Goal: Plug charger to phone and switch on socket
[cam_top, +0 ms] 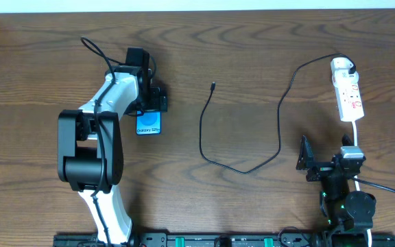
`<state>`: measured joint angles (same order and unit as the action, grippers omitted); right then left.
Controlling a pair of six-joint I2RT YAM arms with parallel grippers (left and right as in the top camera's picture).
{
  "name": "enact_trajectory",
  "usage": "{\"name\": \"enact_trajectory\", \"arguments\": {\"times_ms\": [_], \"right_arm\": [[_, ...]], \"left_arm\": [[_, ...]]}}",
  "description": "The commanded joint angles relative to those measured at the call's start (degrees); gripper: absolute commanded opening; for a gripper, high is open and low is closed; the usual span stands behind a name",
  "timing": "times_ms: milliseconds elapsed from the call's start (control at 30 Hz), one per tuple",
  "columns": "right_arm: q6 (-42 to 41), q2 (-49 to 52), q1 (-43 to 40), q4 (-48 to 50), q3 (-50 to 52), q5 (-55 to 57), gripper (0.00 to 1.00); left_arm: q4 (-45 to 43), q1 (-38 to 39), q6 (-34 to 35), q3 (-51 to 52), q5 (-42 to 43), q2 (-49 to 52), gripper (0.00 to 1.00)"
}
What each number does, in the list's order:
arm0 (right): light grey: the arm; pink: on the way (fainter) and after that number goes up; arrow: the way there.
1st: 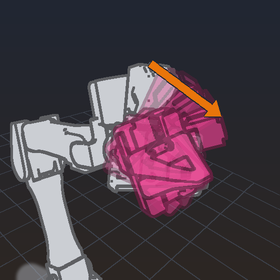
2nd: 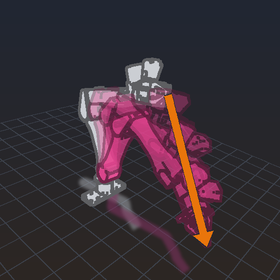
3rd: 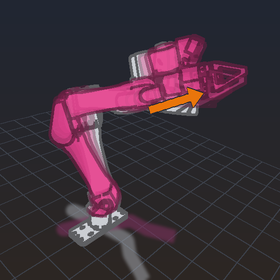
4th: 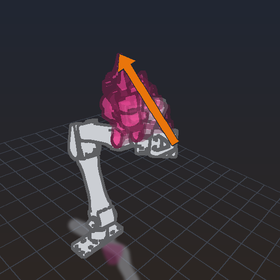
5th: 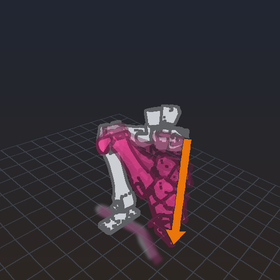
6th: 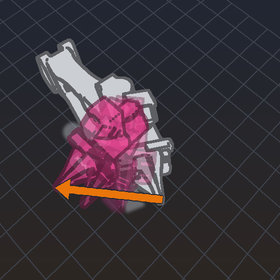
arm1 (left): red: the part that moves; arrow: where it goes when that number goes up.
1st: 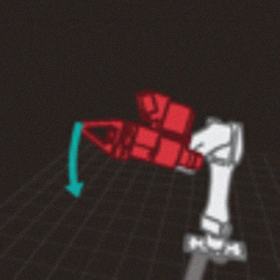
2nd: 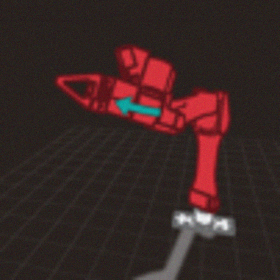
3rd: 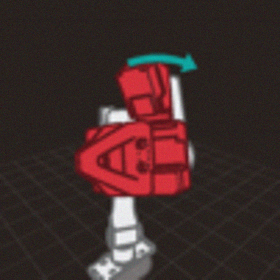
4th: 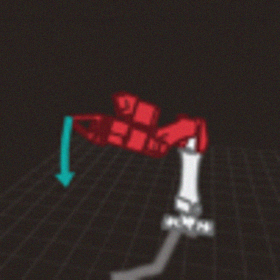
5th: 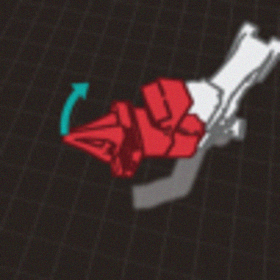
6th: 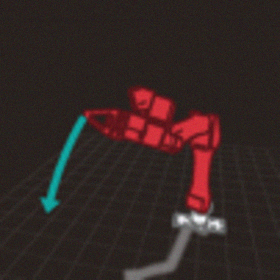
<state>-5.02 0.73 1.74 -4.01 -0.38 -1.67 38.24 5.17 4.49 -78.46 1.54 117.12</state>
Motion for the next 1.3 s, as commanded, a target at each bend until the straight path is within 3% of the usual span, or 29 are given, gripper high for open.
{"name": "enact_trajectory", "arguments": {"times_ms": [0,500,1267], "right_arm": [[-0.5,-0.28,0.46,-0.22,0.07,0.04,0.99],[-0.5,-0.28,0.46,-0.22,0.07,0.04,0.99],[-0.52,-0.28,0.46,-0.22,0.07,0.04,0.99]], "left_arm": [[0.42,1.27,0.13,1.66,-0.72,2.91,0.99],[0.33,1.95,0.76,1.75,-0.72,2.91,0.99],[-0.46,1.92,0.74,2.36,-0.74,2.95,0.86]]}}
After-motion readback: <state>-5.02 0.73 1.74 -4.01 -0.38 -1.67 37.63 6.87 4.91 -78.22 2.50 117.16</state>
